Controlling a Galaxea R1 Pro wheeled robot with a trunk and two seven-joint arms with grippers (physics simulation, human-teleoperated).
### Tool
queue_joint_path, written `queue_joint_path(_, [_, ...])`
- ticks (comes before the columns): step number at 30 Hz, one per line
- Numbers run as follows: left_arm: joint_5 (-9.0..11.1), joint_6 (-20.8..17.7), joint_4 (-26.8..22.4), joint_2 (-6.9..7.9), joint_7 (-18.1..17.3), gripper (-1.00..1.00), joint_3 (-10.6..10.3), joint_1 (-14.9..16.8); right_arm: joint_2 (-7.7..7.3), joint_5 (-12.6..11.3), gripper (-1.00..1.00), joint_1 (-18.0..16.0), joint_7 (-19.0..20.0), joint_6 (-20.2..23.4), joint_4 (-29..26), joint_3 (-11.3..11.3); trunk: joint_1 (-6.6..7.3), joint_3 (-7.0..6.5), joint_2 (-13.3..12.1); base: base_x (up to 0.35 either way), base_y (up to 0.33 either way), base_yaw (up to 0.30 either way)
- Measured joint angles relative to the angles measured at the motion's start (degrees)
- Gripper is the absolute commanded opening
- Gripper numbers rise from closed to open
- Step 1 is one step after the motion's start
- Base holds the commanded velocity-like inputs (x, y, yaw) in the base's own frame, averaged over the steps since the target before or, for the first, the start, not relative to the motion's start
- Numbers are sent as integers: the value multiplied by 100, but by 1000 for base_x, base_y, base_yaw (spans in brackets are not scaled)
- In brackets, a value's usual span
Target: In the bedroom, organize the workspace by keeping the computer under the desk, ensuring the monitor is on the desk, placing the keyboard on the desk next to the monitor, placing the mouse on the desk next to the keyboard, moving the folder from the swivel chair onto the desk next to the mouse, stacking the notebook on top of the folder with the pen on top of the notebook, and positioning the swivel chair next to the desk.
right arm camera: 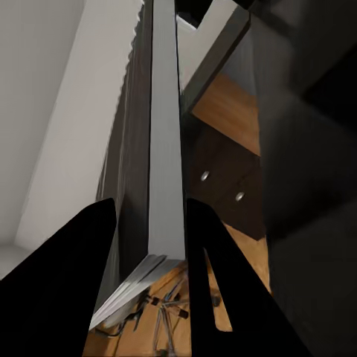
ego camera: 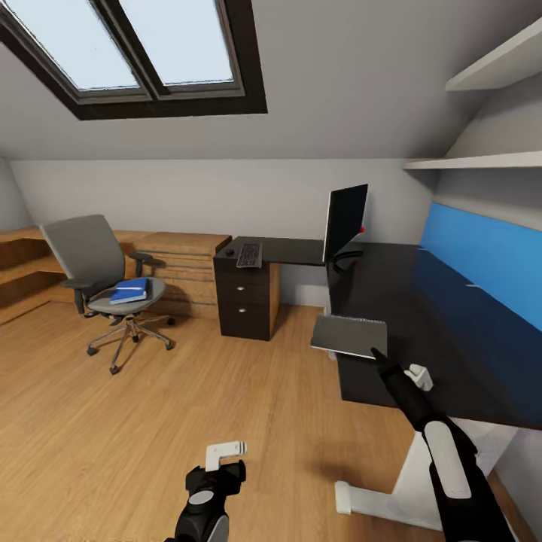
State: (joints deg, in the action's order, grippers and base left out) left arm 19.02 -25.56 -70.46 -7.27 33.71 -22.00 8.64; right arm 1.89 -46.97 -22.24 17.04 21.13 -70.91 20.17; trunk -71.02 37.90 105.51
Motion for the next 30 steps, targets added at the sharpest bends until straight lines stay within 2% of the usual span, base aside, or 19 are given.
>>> queue_joint_path(4, [0,0,8,0,0,100,-1,1,41,77,-100,-1,-124,-5,14,-81,0,0,0,147,253,192])
queue_joint_path(10, [-1,0,11,0,0,100,-2,1,57,67,-100,0,-176,8,10,-173,0,0,0,157,287,47])
queue_joint_path(11, [-1,0,12,0,0,100,-2,1,114,-85,-100,0,-177,11,13,-178,0,0,0,159,300,11])
queue_joint_path(15, [0,0,12,2,-1,100,-2,1,201,-376,-100,1,-185,5,32,-177,0,0,0,160,303,4])
queue_joint_path(20, [-1,0,12,1,-1,100,2,1,237,-462,-100,1,-190,-29,39,-177,0,0,0,161,303,1])
queue_joint_path(30, [0,1,55,-5,1,100,3,1,287,-464,-100,1,-205,-135,38,-176,219,-179,-399,167,248,-10])
